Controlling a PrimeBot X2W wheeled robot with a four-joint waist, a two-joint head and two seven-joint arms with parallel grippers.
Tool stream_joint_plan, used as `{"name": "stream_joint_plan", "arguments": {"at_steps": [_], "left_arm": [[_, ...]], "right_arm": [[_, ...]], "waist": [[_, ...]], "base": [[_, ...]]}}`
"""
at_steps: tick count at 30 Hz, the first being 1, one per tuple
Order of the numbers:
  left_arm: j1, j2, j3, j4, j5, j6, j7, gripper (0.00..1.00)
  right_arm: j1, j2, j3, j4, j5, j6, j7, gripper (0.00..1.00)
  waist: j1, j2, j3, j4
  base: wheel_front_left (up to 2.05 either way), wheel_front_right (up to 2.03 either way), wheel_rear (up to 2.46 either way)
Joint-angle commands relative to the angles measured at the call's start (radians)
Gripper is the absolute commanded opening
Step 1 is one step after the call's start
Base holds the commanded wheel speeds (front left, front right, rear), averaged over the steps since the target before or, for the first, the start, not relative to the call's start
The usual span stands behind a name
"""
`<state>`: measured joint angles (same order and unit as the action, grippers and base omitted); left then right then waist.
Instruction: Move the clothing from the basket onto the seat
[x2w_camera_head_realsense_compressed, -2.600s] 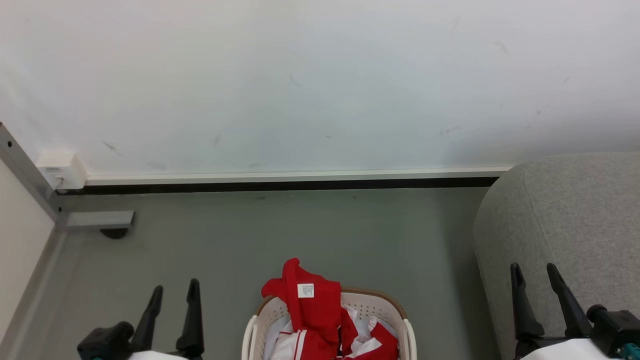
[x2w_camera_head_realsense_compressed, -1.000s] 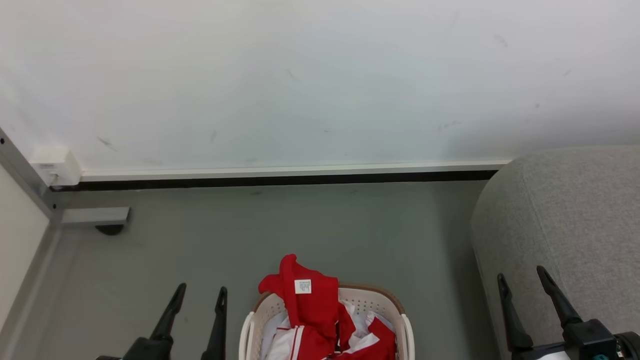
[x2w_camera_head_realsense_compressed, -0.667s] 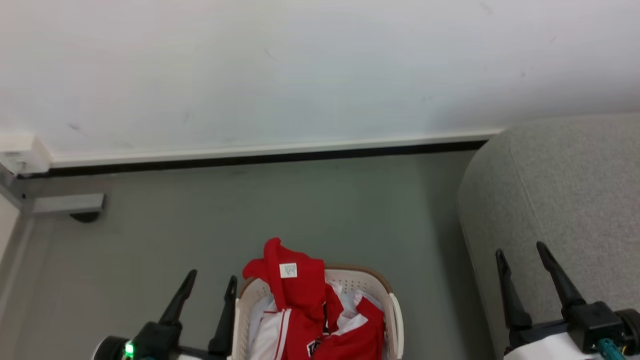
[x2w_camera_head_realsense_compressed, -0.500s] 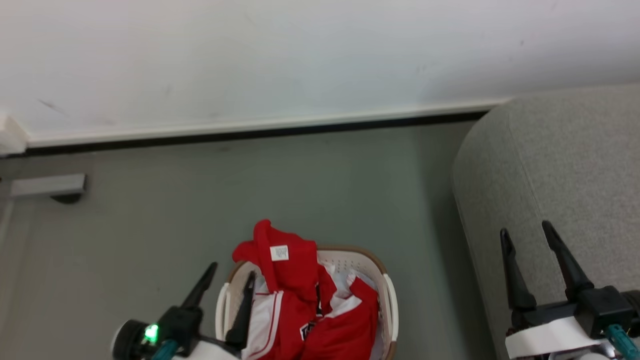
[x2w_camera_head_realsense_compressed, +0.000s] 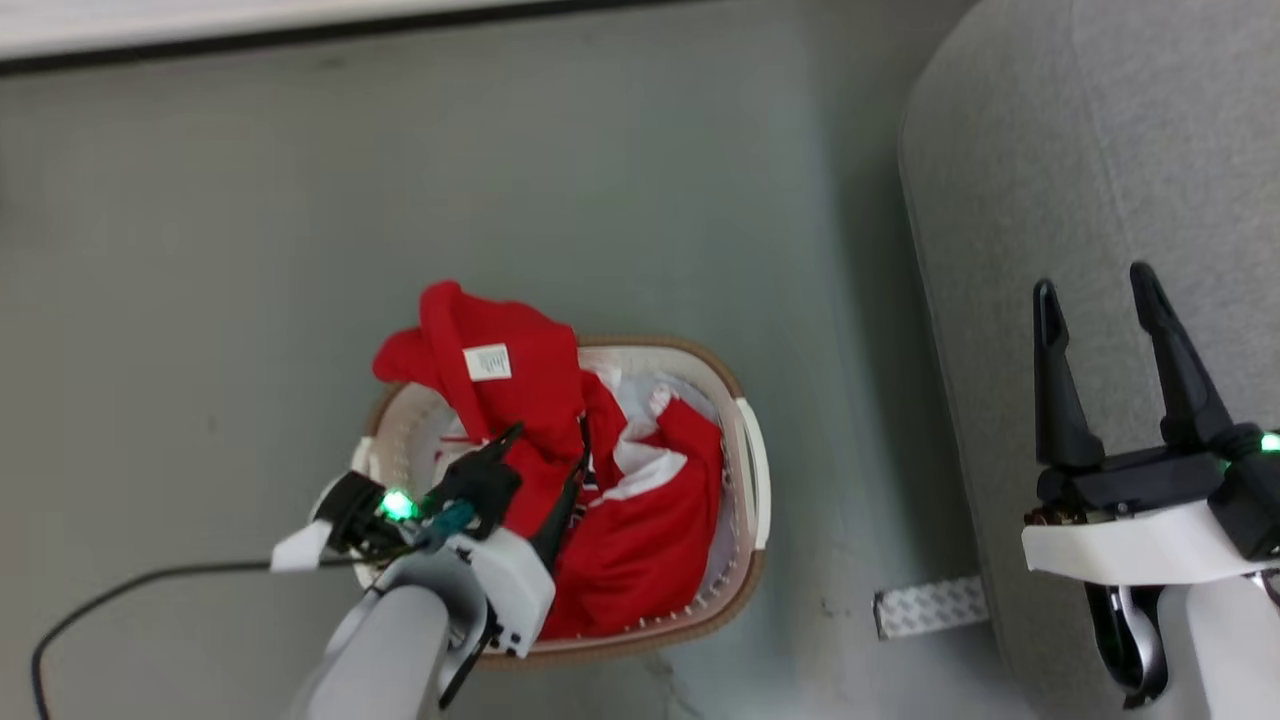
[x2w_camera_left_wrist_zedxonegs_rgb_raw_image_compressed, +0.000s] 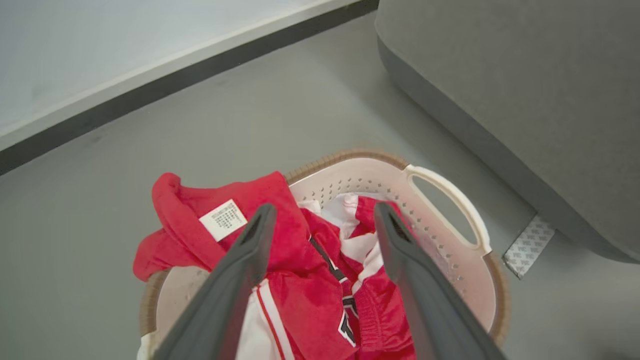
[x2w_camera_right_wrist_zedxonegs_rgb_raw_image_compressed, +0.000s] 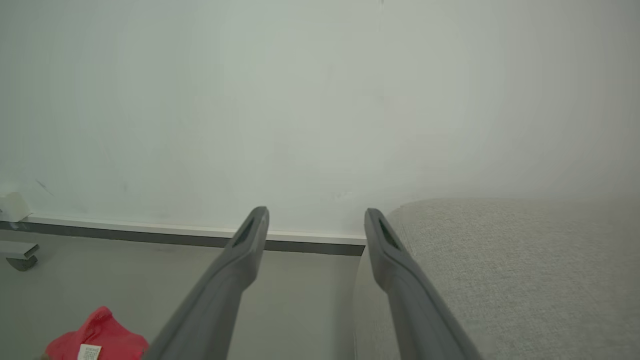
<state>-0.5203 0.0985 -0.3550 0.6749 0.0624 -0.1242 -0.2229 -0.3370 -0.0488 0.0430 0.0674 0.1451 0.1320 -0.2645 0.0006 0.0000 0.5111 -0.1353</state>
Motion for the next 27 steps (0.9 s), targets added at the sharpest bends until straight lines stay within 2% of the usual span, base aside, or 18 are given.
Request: {"name": "stream_joint_plan", "arguments": {"at_steps": [1,9,19,23,24,25,26,27], "left_arm": [[-0.041,0.001,-0.015,0.043,0.012,-0.005,0.021,1.00],[-0.217,-0.003,-0.061,0.260,0.028,0.001,0.161,1.00],[-0.349,0.002,-0.075,0.426,0.042,0.053,0.203,1.00],[-0.379,0.001,-0.085,0.487,0.039,0.055,0.205,1.00],[-0.384,-0.001,-0.086,0.498,0.034,0.051,0.199,0.84],[-0.387,-0.003,-0.089,0.504,0.031,0.049,0.184,0.24],[-0.389,-0.006,-0.092,0.510,0.029,0.047,0.169,0.00],[-0.386,-0.010,-0.091,0.520,0.020,0.042,0.159,0.00]], "right_arm": [[-0.030,-0.003,0.002,-0.009,0.009,-0.002,0.000,1.00],[-0.088,-0.003,0.001,-0.035,0.022,-0.002,0.000,1.00],[-0.112,-0.003,0.023,-0.062,0.031,-0.002,0.000,1.00],[-0.104,-0.003,0.017,-0.066,0.026,-0.002,0.000,1.00],[-0.101,-0.003,0.014,-0.065,0.023,-0.002,0.000,1.00],[-0.099,-0.003,0.012,-0.063,0.022,-0.002,0.000,1.00],[-0.095,-0.003,0.008,-0.059,0.020,-0.002,0.000,1.00],[-0.091,-0.003,0.004,-0.054,0.017,-0.002,0.000,1.00]], "waist": [[-0.0006,0.0000,0.122,-0.034],[-0.0006,0.0000,0.255,-0.045],[-0.0006,0.0000,0.352,-0.051],[-0.0006,0.0000,0.370,-0.054],[-0.0006,0.0000,0.371,-0.053],[-0.0006,0.0000,0.369,-0.051],[-0.0006,0.0000,0.363,-0.047],[-0.0006,0.0000,0.354,-0.043]], "base": [[0.00,0.00,0.00],[0.00,0.00,0.00],[0.00,0.00,0.00],[0.00,0.00,0.00],[0.00,0.00,0.00],[0.00,0.00,0.00],[0.00,0.00,0.00],[0.00,0.00,0.00]]}}
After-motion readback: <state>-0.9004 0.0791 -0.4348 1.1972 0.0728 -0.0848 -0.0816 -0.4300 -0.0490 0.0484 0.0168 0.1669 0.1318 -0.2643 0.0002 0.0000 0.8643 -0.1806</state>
